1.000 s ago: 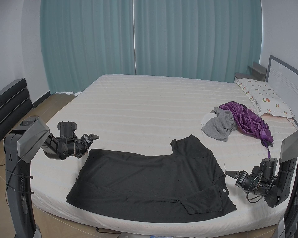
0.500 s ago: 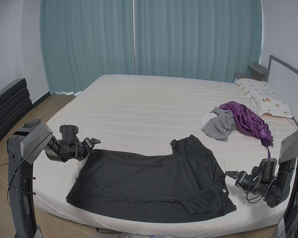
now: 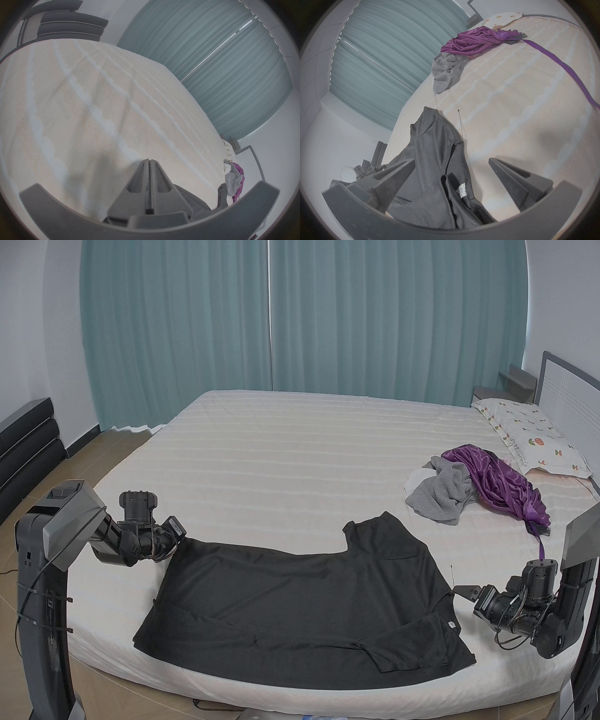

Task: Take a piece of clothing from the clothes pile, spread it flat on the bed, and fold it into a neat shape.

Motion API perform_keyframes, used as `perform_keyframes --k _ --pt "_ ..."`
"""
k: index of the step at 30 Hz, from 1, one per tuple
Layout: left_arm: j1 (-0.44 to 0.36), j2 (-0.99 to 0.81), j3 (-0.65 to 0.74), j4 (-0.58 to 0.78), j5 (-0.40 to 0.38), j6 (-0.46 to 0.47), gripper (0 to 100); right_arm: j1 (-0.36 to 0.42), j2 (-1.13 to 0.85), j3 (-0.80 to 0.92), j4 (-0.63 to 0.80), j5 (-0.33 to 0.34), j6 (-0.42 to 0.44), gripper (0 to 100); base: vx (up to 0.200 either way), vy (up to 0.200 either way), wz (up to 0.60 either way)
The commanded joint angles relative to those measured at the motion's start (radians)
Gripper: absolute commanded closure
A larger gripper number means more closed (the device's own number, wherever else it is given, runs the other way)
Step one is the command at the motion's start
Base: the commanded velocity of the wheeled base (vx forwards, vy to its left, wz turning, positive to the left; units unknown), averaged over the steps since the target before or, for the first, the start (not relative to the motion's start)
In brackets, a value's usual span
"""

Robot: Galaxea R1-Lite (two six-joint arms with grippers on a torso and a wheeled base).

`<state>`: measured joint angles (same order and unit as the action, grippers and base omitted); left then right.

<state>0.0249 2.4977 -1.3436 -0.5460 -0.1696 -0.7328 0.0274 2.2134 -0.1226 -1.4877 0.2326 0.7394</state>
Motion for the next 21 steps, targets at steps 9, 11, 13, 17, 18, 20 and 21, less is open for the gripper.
perform_keyframes --k 9,11,13,17,18,20,21 --pt "0.001 0.000 0.011 -0.009 0.071 0.006 100 -0.004 -0.001 -0.006 0.000 0.001 0.000 0 0.000 0.000 0.00" --pt "0.001 0.001 0.006 -0.009 0.079 0.006 100 -0.004 0.000 -0.006 0.000 0.001 0.000 0 0.000 0.000 0.00" --pt "0.001 0.003 0.003 -0.009 0.085 0.006 100 -0.003 0.000 -0.006 0.000 0.001 0.000 0 0.000 0.000 0.00" --pt "0.001 0.003 0.000 -0.011 0.088 0.006 100 -0.004 0.000 -0.008 0.000 0.001 0.000 0 0.000 0.000 0.00" --pt "0.001 0.003 0.000 -0.011 0.088 0.006 100 -0.004 0.000 -0.008 0.000 0.001 0.000 0 0.000 0.000 0.00" --pt "0.001 0.004 0.001 -0.028 0.088 0.006 100 -0.001 0.000 -0.008 -0.002 0.001 0.000 0 0.000 0.000 0.00" --pt "0.001 0.006 0.001 -0.031 0.088 0.006 100 0.000 -0.001 -0.011 -0.002 0.001 0.000 0 0.000 0.000 0.00"
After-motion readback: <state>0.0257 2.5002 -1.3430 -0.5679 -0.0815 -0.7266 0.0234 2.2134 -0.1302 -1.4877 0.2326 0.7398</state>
